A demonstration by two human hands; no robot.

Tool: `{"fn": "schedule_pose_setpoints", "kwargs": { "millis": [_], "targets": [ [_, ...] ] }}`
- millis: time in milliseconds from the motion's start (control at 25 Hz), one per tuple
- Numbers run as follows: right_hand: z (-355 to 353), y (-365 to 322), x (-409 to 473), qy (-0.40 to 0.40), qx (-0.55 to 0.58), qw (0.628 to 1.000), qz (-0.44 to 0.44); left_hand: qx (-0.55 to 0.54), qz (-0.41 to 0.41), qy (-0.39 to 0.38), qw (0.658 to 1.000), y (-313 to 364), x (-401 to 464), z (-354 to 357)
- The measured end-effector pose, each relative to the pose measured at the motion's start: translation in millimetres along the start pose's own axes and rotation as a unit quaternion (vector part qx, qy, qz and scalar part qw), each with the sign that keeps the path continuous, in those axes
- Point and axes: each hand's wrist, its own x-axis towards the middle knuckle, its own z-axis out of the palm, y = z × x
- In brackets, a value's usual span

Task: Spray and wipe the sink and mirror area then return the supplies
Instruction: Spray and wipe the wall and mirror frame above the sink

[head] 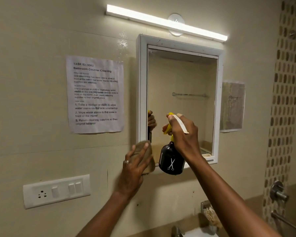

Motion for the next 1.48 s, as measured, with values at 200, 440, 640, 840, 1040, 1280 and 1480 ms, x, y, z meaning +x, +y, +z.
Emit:
{"fn": "schedule_pose_setpoints", "kwargs": {
  "millis": [200, 440, 640, 840, 1040, 1280, 1480],
  "targets": [
    [-6, 7, -13, -0.010, -0.010, 1.000, 0.011, -0.011, -0.083, -0.067, 0.994, 25, -57, 17],
    [-15, 7, -22, -0.013, -0.005, 1.000, 0.015, -0.050, -0.079, -0.078, 0.993, 53, -90, 26],
    [-23, -9, -10, -0.043, -0.006, 0.999, -0.021, -0.422, -0.408, 0.095, 0.804, 35, -56, 14],
    [-19, -71, 61, -0.032, 0.026, 0.991, -0.129, -0.597, -0.468, 0.348, 0.551, 4, 87, -64],
    [-5, -114, 142, -0.037, 0.018, 0.984, -0.172, -0.429, -0.285, 0.381, 0.768, -12, 281, -153],
    [-16, -89, 174, 0.019, -0.016, 0.991, -0.130, -0.190, -0.009, 0.332, 0.924, -8, 385, -174],
    [-55, -58, 185, 0.096, -0.026, 0.990, -0.104, 0.063, 0.112, 0.197, 0.972, -9, 407, -149]
  ]
}}
